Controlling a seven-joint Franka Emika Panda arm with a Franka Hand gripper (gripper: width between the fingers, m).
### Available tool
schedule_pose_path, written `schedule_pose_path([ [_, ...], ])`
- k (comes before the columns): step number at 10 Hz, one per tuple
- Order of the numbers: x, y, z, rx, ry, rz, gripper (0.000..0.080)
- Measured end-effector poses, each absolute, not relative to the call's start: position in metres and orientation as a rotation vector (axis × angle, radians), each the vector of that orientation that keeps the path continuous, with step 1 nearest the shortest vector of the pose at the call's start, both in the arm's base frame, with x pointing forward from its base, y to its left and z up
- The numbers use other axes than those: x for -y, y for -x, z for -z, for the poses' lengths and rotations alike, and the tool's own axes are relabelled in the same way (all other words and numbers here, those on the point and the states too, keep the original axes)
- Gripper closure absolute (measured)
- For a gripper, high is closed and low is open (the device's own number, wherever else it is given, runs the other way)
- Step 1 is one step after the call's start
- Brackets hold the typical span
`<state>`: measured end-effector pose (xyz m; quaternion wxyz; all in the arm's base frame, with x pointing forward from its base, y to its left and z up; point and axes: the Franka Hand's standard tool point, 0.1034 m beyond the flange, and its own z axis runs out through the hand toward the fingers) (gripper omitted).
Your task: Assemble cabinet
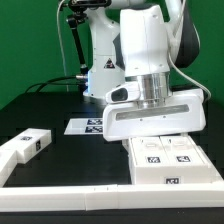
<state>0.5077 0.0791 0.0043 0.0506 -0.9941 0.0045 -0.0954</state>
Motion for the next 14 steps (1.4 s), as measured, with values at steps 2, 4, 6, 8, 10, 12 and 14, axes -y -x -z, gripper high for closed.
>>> schedule_pose_path([
  [2, -0.080, -0.507, -0.004, -0.004, 3.027, 0.290, 0.0118],
  [4, -0.079, -0.506, -0.004, 0.016, 3.029, 0.289, 0.0253],
  [6, -0.078, -0.503, -0.002, 0.034, 3.031, 0.281, 0.0572],
  [8, -0.076, -0.495, 0.001, 0.063, 3.037, 0.262, 0.0746],
  [10, -0.071, -0.495, 0.001, 0.087, 3.040, 0.263, 0.0794],
  [12, -0.070, -0.496, -0.007, 0.107, 3.042, 0.249, 0.0797],
  [14, -0.071, -0.498, -0.034, 0.128, 3.044, 0.244, 0.0797],
])
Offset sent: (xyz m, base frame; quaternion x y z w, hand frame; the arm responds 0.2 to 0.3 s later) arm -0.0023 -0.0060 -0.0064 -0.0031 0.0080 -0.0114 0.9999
